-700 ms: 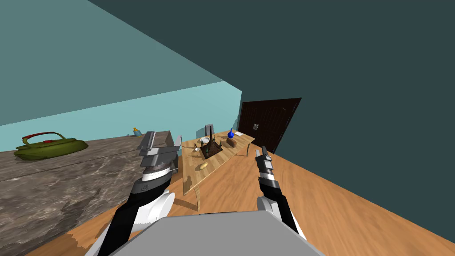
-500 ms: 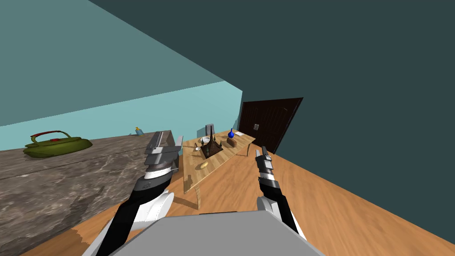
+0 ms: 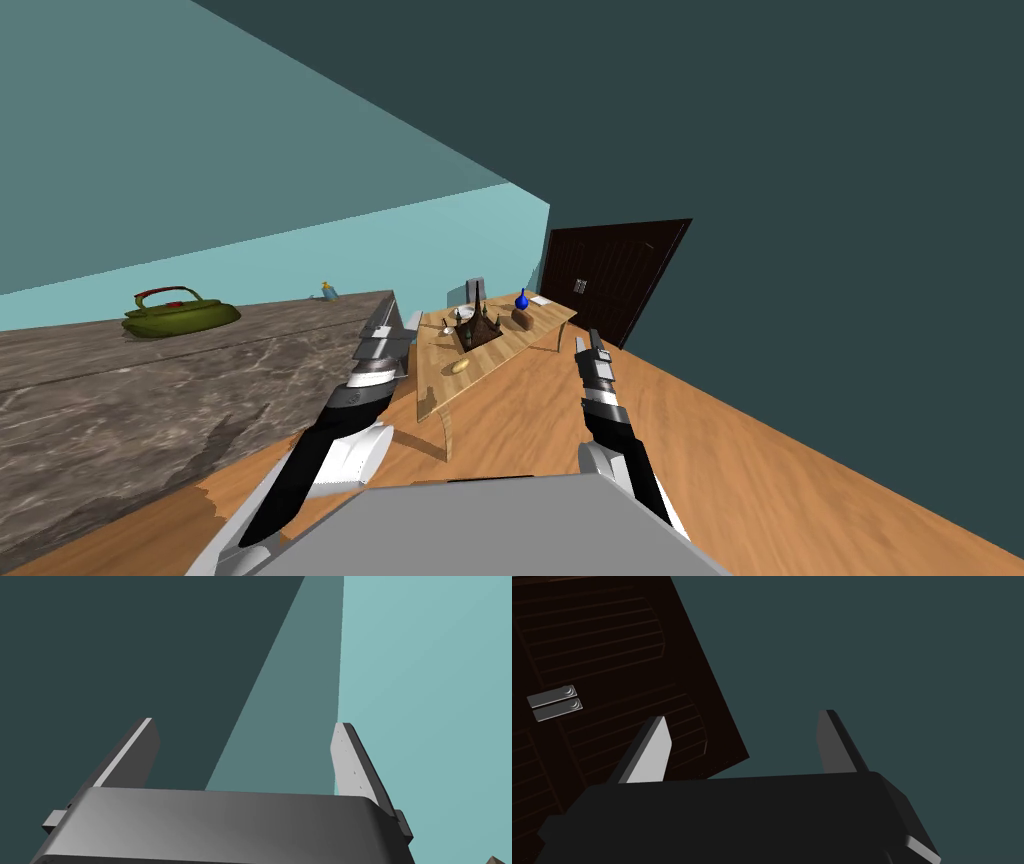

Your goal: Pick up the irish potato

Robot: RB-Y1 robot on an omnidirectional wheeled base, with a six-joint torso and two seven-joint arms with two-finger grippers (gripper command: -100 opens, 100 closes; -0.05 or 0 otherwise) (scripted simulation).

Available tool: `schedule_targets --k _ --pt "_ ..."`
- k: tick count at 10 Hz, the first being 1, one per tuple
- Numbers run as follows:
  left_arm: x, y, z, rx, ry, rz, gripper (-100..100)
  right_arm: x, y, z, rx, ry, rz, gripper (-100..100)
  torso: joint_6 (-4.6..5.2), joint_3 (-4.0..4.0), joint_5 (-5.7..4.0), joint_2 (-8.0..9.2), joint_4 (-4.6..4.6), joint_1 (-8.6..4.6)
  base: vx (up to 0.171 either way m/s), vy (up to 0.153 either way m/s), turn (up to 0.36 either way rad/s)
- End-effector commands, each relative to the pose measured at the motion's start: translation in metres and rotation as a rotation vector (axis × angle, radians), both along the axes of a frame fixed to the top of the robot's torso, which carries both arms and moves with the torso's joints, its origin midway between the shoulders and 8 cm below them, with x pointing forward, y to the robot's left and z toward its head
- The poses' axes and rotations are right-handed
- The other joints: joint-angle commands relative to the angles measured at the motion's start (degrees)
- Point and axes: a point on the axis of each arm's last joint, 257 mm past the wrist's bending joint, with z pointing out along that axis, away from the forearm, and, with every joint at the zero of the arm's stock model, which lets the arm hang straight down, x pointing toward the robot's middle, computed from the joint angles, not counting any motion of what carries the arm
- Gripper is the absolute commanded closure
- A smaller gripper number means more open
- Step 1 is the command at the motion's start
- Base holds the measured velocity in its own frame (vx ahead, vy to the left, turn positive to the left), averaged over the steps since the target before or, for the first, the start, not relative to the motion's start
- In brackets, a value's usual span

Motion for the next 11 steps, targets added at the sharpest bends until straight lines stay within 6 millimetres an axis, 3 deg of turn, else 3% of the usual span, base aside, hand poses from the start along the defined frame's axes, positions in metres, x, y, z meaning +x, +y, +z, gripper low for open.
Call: schedule_targets --k 1,6,8,11 --pt "0.018 0.011 -0.018 0.007 0.067 0.012 -100 0.0 0.0 0.0 0.0 0.0 0.0 0 0.0 0.0 0.0 0.0 0.0 0.0 -0.065 -0.055 0.092" --pt "0.053 0.028 -0.053 0.011 0.204 0.041 -100 0.0 0.0 0.0 0.0 0.0 0.0 0 -0.01 -0.05 0.0 -0.09 -0.02 -0.01 -0.047 -0.06 0.069" --pt "0.073 0.042 -0.076 0.007 0.285 0.064 -100 0.0 0.0 0.0 0.0 0.0 0.0 0 0.0 -0.06 0.0 -0.11 -0.02 0.04 -0.041 -0.063 0.08" --pt "0.085 0.051 -0.095 0.0 0.356 0.079 -100 0.0 0.0 0.0 0.0 0.0 0.0 0 0.0 -0.07 0.0 -0.13 -0.02 0.03 -0.029 -0.053 0.055"
